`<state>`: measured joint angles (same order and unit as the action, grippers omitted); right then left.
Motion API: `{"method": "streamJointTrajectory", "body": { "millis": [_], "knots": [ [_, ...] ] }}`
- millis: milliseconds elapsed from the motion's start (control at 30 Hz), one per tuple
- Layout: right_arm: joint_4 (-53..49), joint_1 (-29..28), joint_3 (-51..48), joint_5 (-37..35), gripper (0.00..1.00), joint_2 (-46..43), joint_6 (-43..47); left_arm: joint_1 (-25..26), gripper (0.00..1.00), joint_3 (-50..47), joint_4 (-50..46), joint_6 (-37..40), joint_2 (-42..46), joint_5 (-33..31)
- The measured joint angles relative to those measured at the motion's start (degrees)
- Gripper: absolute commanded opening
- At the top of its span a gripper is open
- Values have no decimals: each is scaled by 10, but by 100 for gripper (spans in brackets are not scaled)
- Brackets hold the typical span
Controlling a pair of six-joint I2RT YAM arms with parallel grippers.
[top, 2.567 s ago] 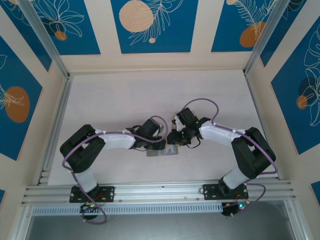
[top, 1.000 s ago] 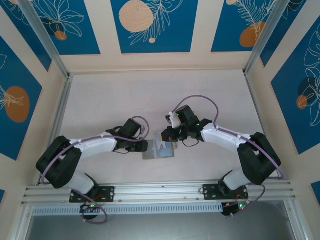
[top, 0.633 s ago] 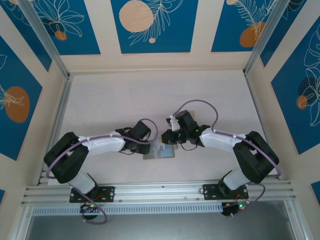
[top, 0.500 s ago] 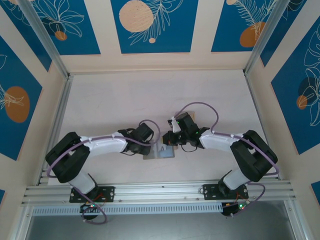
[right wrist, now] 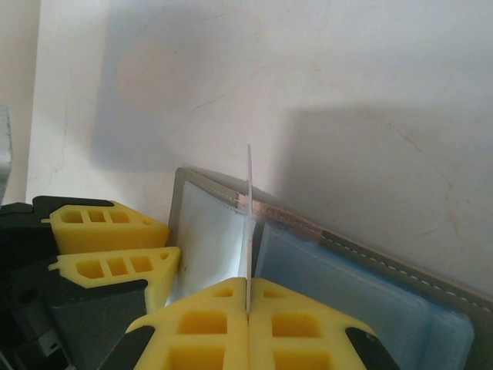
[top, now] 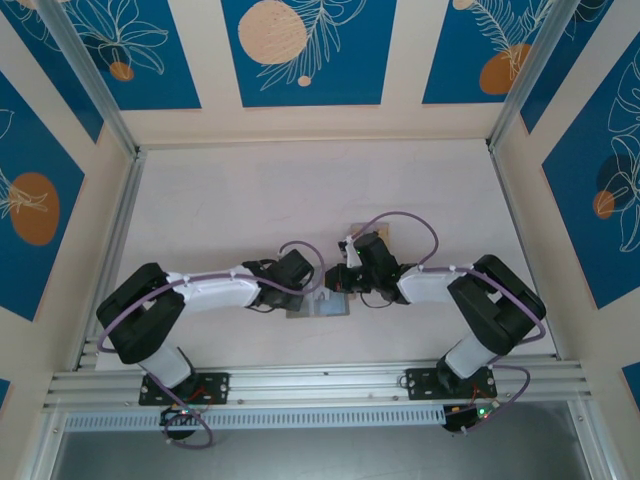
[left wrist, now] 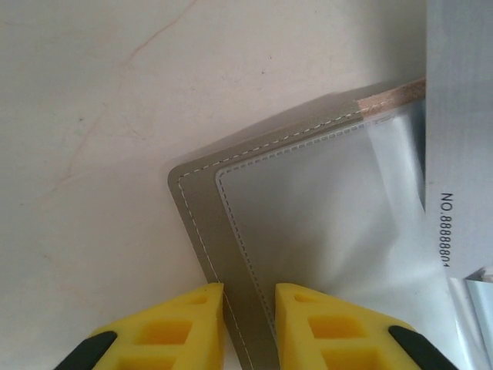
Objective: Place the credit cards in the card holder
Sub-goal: Insert the credit card into the card slot.
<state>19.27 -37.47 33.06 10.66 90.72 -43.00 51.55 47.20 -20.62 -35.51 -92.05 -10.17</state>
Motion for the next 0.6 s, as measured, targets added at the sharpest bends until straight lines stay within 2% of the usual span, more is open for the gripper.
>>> {"method": "streamJointTrajectory", "body": {
  "millis": [600],
  "knots": [
    [134,22,-47,76,0,33,-66,2,21,0,0,-8,-3,-5]
  ]
}}
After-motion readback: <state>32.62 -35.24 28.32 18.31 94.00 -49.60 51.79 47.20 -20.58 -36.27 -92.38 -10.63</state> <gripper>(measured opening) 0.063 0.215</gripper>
